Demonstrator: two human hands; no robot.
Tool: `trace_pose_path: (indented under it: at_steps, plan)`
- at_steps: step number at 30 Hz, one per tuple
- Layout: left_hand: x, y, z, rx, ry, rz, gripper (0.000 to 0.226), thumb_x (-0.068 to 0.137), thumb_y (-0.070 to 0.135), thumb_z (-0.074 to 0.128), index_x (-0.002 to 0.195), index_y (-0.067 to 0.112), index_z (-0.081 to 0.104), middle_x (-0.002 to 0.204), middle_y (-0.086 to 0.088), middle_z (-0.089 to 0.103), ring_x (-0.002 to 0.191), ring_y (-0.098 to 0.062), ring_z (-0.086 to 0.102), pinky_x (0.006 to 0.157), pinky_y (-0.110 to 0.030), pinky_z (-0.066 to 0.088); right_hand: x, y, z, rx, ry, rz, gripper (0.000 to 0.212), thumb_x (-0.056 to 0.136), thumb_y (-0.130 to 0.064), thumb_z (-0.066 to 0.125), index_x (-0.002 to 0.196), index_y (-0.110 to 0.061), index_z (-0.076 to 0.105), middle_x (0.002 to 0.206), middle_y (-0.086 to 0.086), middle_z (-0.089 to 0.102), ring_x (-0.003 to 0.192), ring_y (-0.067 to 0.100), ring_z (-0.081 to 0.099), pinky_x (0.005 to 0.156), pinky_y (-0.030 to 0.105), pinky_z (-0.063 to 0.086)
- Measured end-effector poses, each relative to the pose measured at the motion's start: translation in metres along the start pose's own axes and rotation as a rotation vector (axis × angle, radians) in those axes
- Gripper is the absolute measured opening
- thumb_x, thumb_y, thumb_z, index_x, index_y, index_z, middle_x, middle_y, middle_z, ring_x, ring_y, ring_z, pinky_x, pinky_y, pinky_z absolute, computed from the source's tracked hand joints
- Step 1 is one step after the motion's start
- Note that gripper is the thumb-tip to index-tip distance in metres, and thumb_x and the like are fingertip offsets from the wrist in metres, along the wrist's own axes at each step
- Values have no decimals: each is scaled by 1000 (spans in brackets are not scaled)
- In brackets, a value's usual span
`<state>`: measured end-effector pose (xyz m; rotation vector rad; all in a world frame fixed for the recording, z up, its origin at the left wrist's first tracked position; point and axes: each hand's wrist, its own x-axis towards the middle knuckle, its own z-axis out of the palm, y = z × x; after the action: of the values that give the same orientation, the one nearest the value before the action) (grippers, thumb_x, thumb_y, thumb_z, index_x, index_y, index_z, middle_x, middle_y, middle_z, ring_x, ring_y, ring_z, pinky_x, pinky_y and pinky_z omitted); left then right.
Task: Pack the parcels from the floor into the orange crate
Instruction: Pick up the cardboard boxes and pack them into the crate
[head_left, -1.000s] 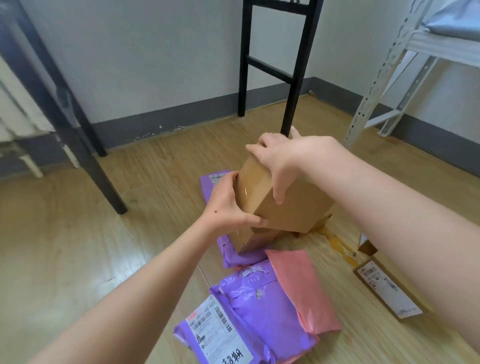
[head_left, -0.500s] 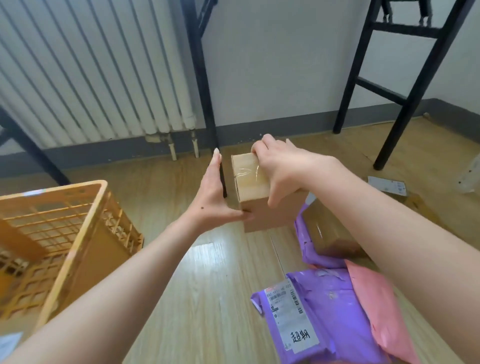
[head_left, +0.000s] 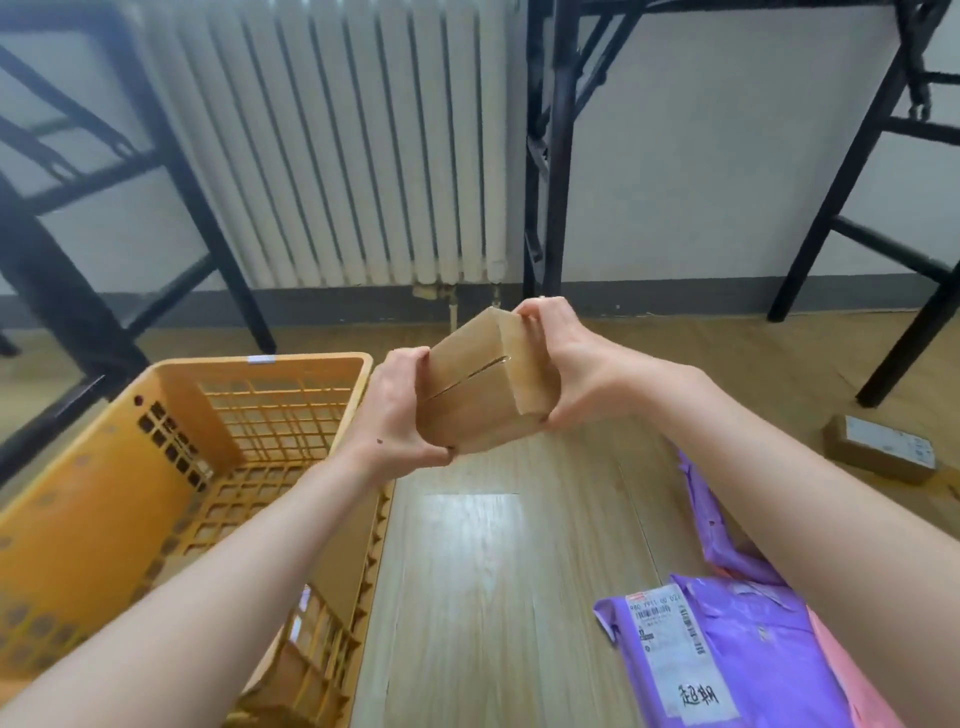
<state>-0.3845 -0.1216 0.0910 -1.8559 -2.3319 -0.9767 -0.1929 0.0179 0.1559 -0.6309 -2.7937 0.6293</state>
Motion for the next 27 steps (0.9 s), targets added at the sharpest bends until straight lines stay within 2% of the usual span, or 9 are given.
trace_pose_path:
  at_steps: [4,6,9,11,14,16,18,23,27]
  plan:
    - [-19,-20,-39,63,261,-1,105,60,28,88,141,15,24,143,-7,28,129,-22,30,102,-37,37,26,-45,17,-231,229,-218,114,46,-26,88,132,-28,13,134,-2,22,118,22,35,91,34,47]
    - [-29,-36,-54,105,293,-70,109,62,27,87,145,18,16,149,-9,16,136,-26,20,108,-43,30,39,-68,35,-311,330,-303,112,49,-31,87,132,-22,13,137,10,29,124,26,33,107,48,36]
    - [-46,-62,-76,-26,243,-442,116,68,22,84,145,33,-2,153,-1,-1,142,-27,11,112,-47,24,61,-99,72,-376,421,-390,103,56,-35,85,132,-16,17,137,17,38,132,34,33,113,61,17]
    - [-59,-81,-93,-425,212,-770,100,79,27,74,147,34,1,155,-10,13,138,-32,29,105,-49,37,77,-120,99,-369,464,-419,96,61,-37,82,131,-14,20,136,15,35,132,37,34,113,63,13]
    - [-82,-104,-122,-1141,268,-1016,54,89,52,53,134,25,41,131,-18,51,104,-39,60,74,-47,57,97,-155,144,-379,519,-462,86,67,-34,79,128,-14,22,130,9,26,131,35,33,113,63,12]
    - [-96,-119,-134,-1247,265,-1036,51,79,66,56,110,26,55,114,-16,59,96,-37,63,62,-44,58,105,-176,173,-378,547,-489,82,67,-29,78,128,-13,25,128,10,27,128,34,30,113,63,14]
    - [-108,-135,-140,-1206,263,-1065,48,70,66,66,97,29,54,108,-14,60,95,-35,62,58,-44,57,111,-192,200,-362,556,-519,82,66,-26,79,128,-12,27,128,11,28,127,34,28,112,63,16]
    - [-132,-177,-141,-1250,308,-1197,73,57,50,81,118,24,51,112,-18,59,102,-38,59,63,-50,56,125,-197,244,-164,344,-510,106,62,-48,82,139,-24,15,144,10,14,141,32,11,113,62,18]
    - [-142,-198,-134,-1194,445,-1243,77,62,34,83,124,21,40,106,-13,58,97,-37,57,59,-52,57,135,-204,266,422,30,-129,134,43,-73,77,144,-43,-5,155,-3,-19,145,28,-13,114,55,10]
